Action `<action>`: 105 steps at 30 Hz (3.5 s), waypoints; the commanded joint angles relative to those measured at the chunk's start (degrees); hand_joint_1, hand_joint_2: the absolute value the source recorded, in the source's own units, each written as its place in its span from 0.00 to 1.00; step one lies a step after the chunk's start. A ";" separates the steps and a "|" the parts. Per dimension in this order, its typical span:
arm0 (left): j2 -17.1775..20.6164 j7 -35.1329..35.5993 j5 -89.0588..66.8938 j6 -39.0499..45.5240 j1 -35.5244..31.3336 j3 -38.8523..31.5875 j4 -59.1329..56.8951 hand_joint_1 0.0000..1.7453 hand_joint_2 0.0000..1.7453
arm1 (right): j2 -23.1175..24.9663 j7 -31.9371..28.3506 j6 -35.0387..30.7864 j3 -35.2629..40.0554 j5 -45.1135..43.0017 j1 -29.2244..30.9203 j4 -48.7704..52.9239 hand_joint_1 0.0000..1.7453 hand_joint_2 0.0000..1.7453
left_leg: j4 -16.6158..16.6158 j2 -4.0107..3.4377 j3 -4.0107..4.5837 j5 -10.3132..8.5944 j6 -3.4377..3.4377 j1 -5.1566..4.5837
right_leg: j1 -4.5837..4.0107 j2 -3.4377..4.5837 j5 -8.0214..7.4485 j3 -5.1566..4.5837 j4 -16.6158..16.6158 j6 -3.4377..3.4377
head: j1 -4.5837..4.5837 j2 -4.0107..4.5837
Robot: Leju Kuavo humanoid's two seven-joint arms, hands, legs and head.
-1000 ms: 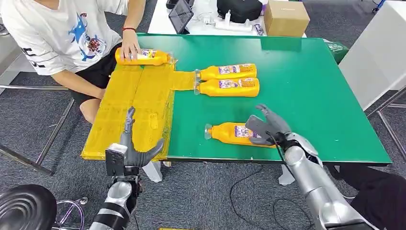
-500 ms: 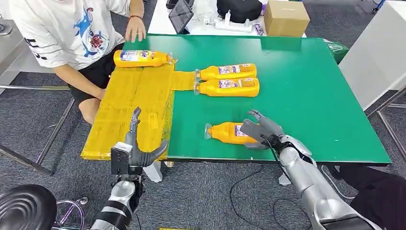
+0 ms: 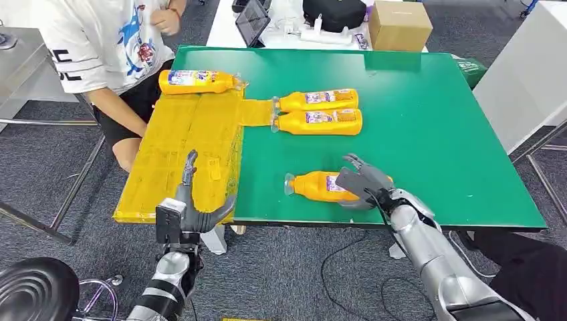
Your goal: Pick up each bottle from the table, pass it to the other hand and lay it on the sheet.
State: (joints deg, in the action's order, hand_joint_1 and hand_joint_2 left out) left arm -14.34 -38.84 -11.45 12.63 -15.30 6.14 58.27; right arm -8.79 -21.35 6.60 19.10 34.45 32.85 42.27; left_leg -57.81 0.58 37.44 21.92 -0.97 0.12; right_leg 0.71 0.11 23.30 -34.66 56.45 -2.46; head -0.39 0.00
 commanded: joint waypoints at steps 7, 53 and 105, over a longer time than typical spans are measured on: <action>0.64 -0.26 1.39 0.19 -4.20 1.22 -7.50 0.00 1.00 | -4.24 2.81 7.73 16.16 -0.28 10.52 -8.45 0.00 1.00 | -0.05 -0.03 -0.17 0.02 0.00 -0.01 | 0.00 -0.05 0.06 0.15 0.03 0.06 | 0.02 0.00; -0.75 3.07 1.44 -0.91 1.11 -1.40 -0.75 0.00 1.00 | -0.44 19.64 -19.83 6.75 12.45 -2.60 16.33 1.00 1.00 | -0.03 -0.13 -0.08 0.07 0.01 0.00 | -0.01 0.08 0.03 0.06 0.02 0.04 | 0.07 0.00; 2.77 12.39 20.44 -27.45 4.71 19.56 11.08 0.00 1.00 | 22.67 -16.42 -31.74 -1.09 -5.65 -21.32 10.52 1.00 1.00 | 0.02 -0.19 -0.29 0.21 0.02 0.10 | -0.11 0.11 0.15 0.27 -0.08 0.12 | 0.00 0.00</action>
State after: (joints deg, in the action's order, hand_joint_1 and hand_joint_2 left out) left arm -13.25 -26.58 11.85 -16.61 -9.11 22.97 72.11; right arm 13.51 -38.40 -26.23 14.99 29.79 7.49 58.45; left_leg -57.77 0.62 37.67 21.90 -1.03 0.14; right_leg 0.70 0.07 23.32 -34.89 56.45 -2.47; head -0.39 0.00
